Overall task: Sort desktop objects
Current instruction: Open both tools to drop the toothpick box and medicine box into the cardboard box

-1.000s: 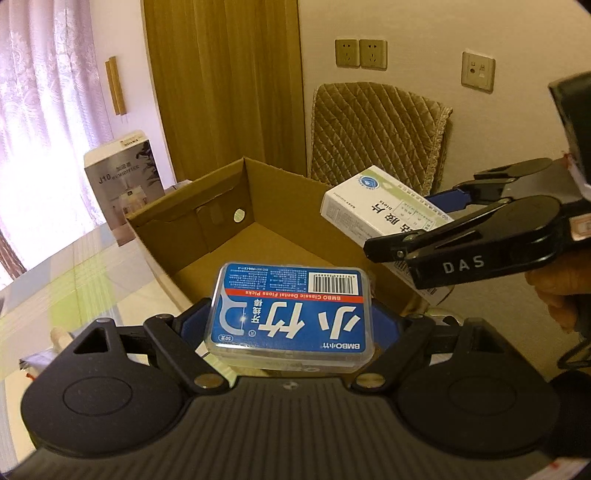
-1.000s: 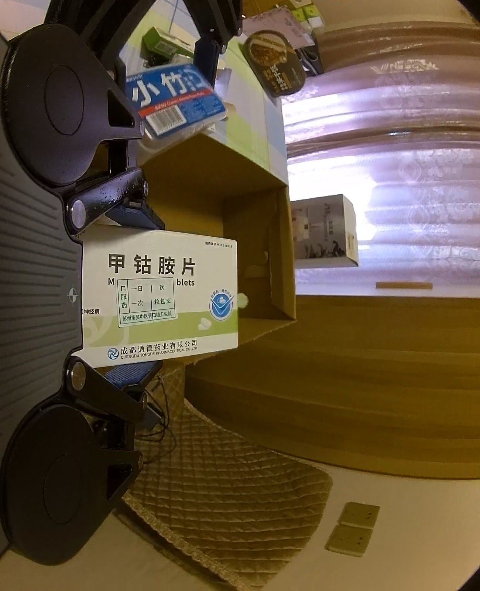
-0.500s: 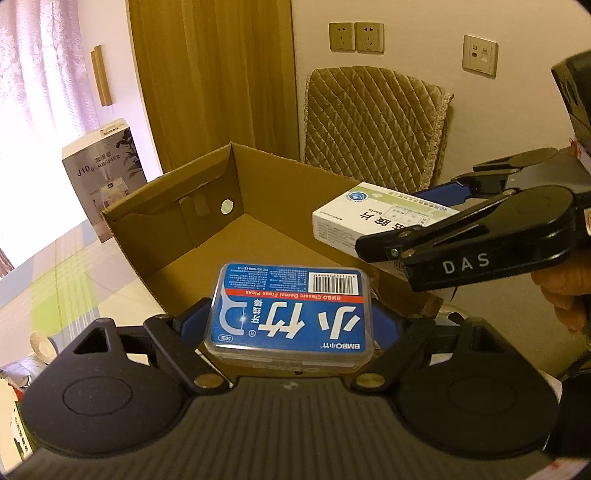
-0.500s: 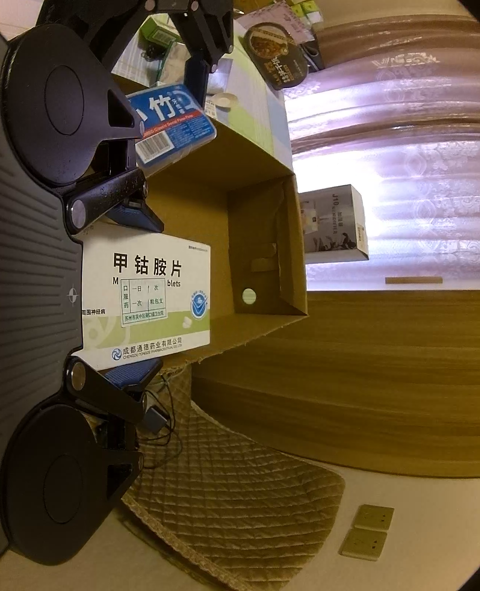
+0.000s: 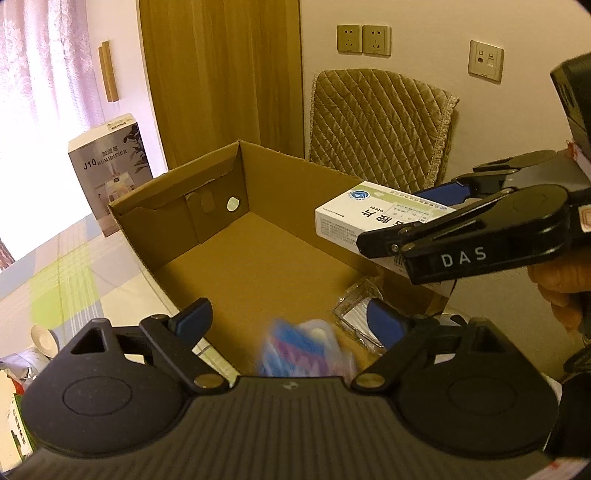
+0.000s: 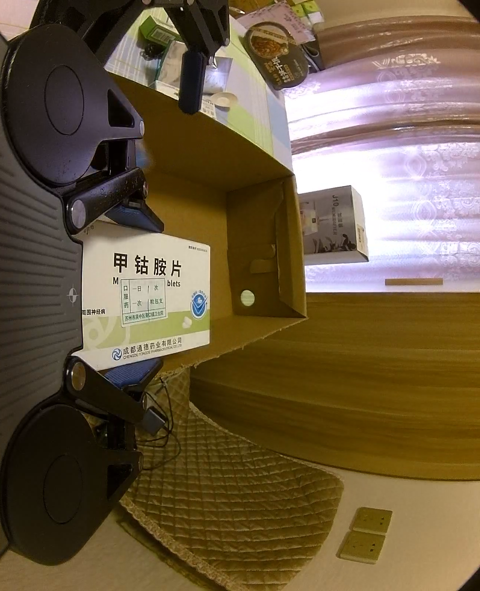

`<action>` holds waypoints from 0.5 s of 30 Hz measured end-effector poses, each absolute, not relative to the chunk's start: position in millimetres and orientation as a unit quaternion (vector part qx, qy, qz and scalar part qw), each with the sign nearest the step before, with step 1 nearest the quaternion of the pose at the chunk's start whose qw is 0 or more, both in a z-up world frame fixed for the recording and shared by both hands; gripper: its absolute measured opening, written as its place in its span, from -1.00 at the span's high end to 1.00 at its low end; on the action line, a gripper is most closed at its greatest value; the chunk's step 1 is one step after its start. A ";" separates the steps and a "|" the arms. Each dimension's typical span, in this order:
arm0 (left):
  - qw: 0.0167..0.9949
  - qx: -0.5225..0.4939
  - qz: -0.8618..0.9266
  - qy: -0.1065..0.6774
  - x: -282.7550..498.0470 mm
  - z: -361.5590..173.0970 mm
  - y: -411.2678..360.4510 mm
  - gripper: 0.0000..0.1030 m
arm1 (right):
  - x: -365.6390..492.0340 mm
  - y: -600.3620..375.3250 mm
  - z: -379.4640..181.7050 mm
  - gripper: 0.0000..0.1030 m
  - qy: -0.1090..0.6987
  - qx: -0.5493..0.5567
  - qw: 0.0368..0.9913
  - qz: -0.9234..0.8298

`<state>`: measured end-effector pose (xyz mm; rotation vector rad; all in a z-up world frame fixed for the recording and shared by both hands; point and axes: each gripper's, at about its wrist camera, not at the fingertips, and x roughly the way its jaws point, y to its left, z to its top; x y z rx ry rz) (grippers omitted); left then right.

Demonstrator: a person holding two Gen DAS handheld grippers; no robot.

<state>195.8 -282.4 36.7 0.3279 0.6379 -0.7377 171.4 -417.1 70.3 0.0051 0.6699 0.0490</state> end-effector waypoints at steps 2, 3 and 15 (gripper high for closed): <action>0.872 0.154 -0.351 0.304 192.8 38.3 -278.9 -0.71 | 171.6 -416.4 69.9 -0.32 0.329 0.003 0.944 0.025; 0.873 0.152 -0.350 0.303 190.5 39.5 -276.4 -0.71 | 171.7 -415.8 69.7 -0.32 0.329 0.002 0.944 0.026; 0.879 0.134 -0.337 0.309 177.6 40.8 -255.4 -0.71 | 177.3 -405.2 67.9 -0.32 0.329 0.001 0.944 0.036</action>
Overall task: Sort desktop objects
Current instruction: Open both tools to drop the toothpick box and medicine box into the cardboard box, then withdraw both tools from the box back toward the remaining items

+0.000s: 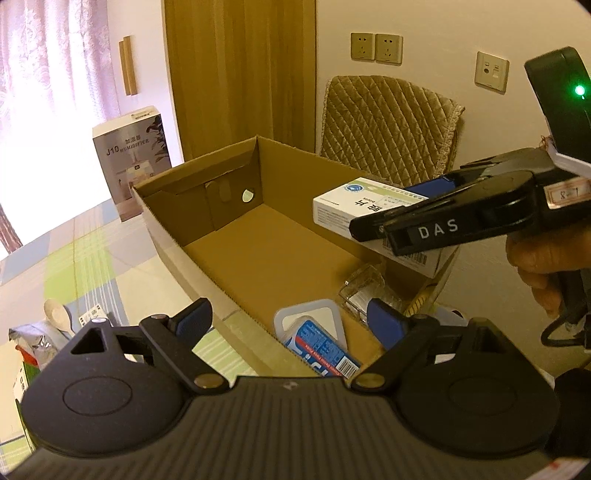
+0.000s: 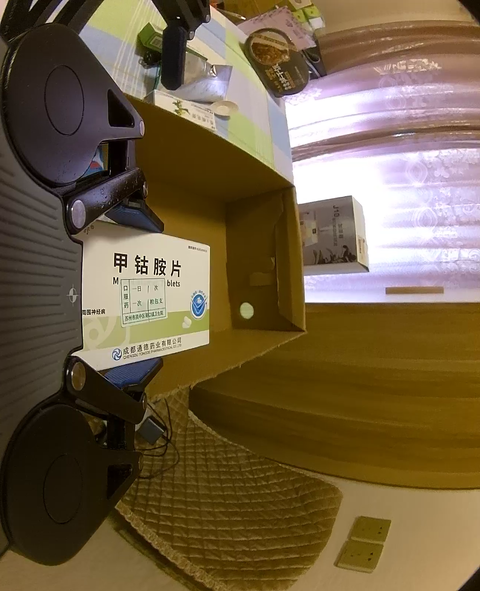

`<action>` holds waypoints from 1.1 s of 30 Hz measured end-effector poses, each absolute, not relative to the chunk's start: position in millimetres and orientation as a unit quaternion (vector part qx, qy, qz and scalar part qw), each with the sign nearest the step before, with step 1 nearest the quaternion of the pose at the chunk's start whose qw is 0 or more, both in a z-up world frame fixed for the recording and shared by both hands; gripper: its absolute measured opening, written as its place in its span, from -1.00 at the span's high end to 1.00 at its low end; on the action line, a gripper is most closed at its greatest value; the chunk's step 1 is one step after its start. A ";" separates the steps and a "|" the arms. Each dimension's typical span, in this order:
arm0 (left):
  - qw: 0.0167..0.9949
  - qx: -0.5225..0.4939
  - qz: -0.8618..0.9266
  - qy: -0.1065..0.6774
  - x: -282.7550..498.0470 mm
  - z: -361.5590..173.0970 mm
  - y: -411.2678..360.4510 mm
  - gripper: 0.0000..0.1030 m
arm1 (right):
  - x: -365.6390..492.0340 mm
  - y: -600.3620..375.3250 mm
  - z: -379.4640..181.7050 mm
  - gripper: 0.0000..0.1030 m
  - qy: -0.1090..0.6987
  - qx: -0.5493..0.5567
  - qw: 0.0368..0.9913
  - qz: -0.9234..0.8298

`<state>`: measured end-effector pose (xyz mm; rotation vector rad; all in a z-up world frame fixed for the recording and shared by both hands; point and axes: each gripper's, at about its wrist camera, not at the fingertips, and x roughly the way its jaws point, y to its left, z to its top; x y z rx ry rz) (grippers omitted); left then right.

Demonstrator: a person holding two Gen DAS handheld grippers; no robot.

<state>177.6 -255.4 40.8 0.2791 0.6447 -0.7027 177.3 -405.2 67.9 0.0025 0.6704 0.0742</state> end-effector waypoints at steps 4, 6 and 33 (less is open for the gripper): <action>0.880 0.131 -0.335 0.311 176.5 41.0 -253.5 -0.71 | 184.0 -400.5 63.8 -0.32 0.333 0.001 0.942 0.043; 0.881 0.127 -0.334 0.312 175.9 41.2 -252.4 -0.71 | 188.5 -399.4 61.3 -0.32 0.336 0.002 0.941 0.045; 0.895 0.098 -0.301 0.314 155.8 54.6 -217.5 -0.72 | 153.7 -397.4 76.0 -0.67 0.313 0.030 0.948 0.035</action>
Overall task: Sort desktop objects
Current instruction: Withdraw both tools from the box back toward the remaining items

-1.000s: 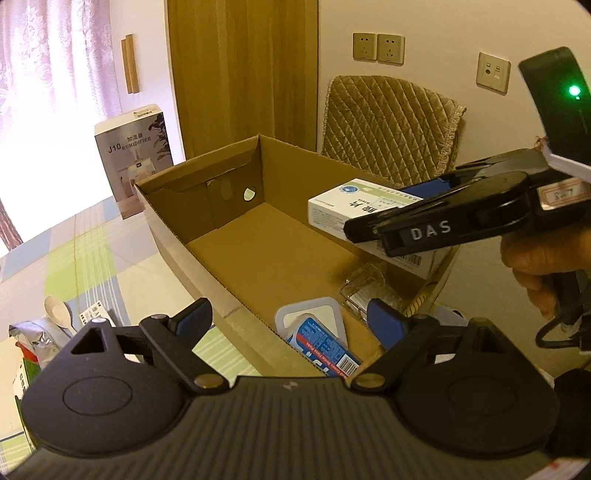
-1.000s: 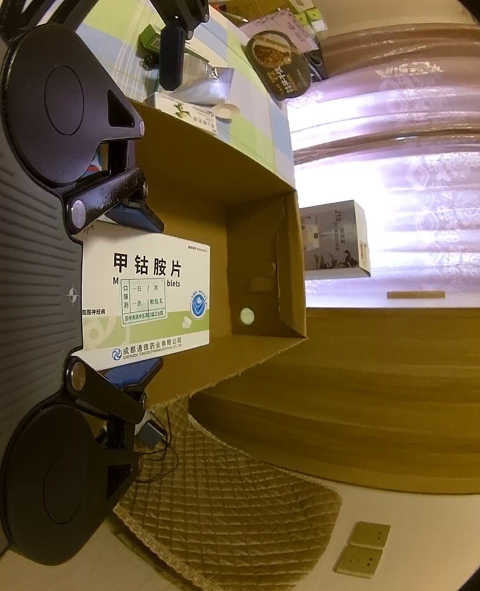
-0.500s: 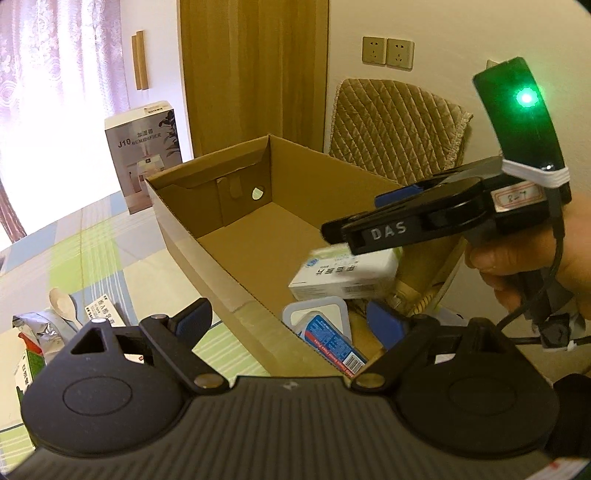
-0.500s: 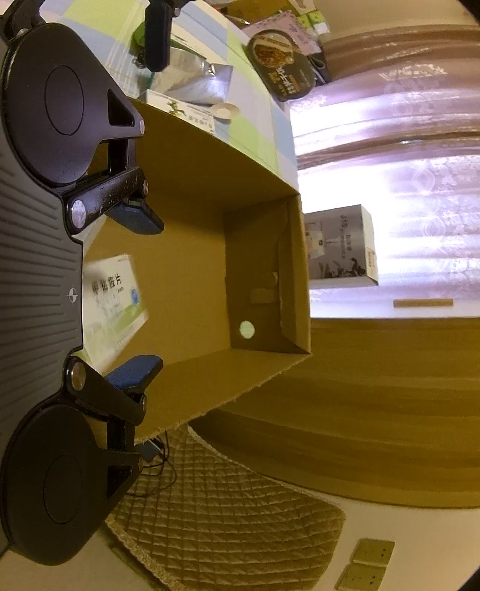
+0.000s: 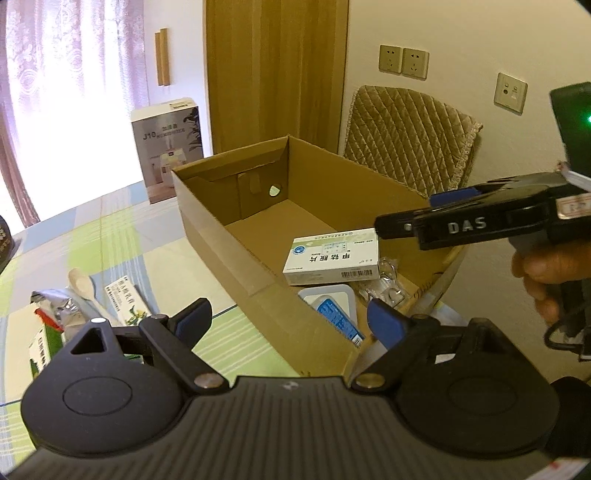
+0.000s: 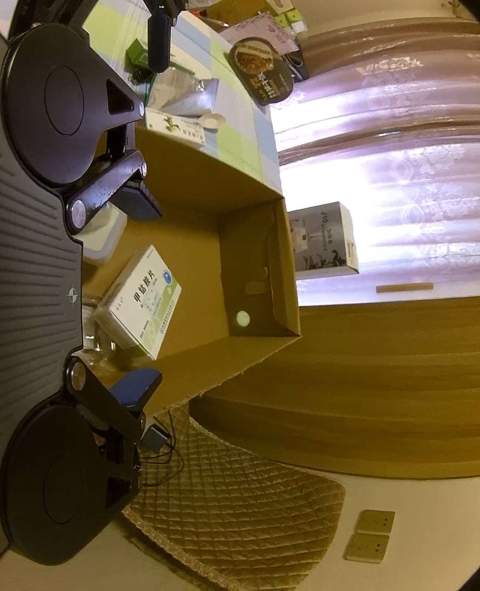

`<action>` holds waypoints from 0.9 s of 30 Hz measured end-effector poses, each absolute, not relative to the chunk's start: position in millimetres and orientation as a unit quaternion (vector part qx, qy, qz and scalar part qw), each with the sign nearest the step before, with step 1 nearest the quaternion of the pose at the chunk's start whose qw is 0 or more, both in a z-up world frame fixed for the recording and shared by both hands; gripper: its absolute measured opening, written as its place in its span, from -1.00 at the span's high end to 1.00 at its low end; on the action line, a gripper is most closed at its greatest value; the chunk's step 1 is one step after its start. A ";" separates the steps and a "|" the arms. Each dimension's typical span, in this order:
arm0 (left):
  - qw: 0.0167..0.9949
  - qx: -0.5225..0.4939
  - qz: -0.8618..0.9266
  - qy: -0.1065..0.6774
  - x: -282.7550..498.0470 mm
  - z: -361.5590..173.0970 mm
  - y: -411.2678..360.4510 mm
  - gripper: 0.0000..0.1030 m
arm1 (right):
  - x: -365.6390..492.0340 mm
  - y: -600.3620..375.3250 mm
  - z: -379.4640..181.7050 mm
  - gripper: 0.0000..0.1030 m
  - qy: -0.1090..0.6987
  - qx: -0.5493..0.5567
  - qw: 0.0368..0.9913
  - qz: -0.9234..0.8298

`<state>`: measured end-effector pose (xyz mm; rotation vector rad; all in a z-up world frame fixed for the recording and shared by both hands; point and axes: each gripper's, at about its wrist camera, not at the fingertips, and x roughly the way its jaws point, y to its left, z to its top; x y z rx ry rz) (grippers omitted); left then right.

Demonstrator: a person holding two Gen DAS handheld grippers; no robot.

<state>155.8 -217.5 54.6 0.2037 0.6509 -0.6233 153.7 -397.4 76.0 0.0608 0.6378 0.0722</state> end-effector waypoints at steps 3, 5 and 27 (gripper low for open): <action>0.899 0.097 -0.292 0.312 148.9 58.9 -208.3 -0.75 | 142.6 -391.7 82.7 -0.75 0.310 0.029 0.949 0.039; 0.902 0.097 -0.285 0.310 144.3 61.2 -201.5 -0.78 | 134.6 -386.7 87.3 -0.80 0.307 0.030 0.950 0.041; 0.932 0.013 -0.121 0.342 83.9 49.6 -48.3 -0.97 | 68.0 -280.8 94.6 -0.96 0.307 0.023 0.941 0.137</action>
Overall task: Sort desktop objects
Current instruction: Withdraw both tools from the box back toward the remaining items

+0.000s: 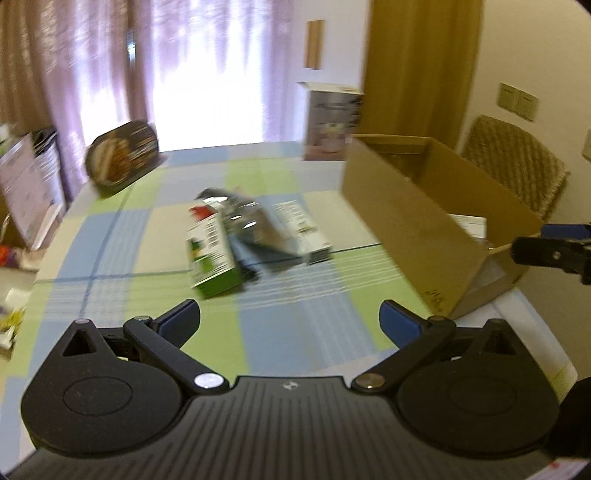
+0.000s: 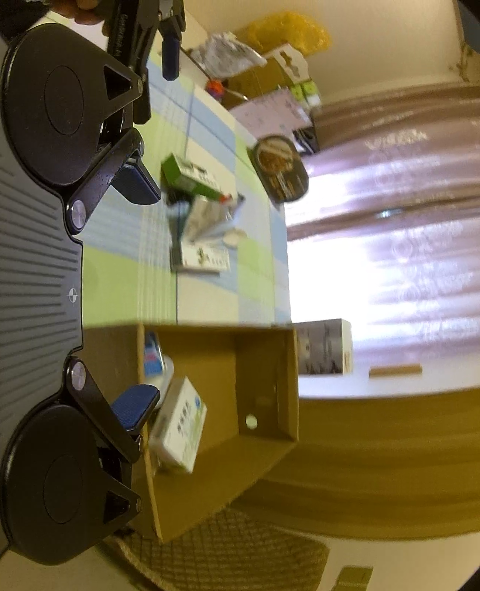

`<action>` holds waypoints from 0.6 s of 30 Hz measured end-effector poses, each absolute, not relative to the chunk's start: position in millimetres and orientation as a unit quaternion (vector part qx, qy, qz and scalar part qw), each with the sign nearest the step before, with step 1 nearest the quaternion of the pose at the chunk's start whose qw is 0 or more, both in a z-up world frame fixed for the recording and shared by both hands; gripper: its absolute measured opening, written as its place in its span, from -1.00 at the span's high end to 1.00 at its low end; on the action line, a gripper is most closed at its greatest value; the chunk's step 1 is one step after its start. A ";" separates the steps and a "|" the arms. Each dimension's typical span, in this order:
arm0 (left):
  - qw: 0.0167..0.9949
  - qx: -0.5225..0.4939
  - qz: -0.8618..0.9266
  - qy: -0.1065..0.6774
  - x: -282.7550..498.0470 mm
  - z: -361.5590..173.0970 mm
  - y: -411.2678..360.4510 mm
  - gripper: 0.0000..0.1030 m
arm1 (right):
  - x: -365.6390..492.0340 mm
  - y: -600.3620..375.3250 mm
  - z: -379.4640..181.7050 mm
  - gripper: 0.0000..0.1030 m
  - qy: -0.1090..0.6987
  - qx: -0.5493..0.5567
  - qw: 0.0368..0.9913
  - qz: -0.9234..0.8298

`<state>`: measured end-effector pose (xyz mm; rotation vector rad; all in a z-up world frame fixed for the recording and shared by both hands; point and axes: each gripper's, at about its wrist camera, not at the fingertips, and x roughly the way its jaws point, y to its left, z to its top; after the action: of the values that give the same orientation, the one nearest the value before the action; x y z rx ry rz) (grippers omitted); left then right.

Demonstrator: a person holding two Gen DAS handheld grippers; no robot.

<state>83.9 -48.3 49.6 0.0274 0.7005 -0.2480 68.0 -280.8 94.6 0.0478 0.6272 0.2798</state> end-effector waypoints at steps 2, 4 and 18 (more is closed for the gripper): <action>0.932 0.005 -0.105 0.346 81.6 47.4 -32.4 -0.97 | 67.0 -269.8 94.2 -0.96 0.309 0.020 0.939 0.148; 0.933 -0.007 -0.092 0.348 80.1 45.7 -18.6 -0.97 | 65.1 -259.8 93.6 -0.96 0.310 0.014 0.937 0.159; 0.930 -0.029 -0.070 0.359 88.9 32.0 16.7 -0.97 | 75.9 -218.5 81.6 -0.96 0.324 -0.017 0.927 0.186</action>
<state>88.9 16.7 32.0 -0.0597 0.7356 -0.1436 75.9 -218.5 81.6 -0.0352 0.6638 0.3821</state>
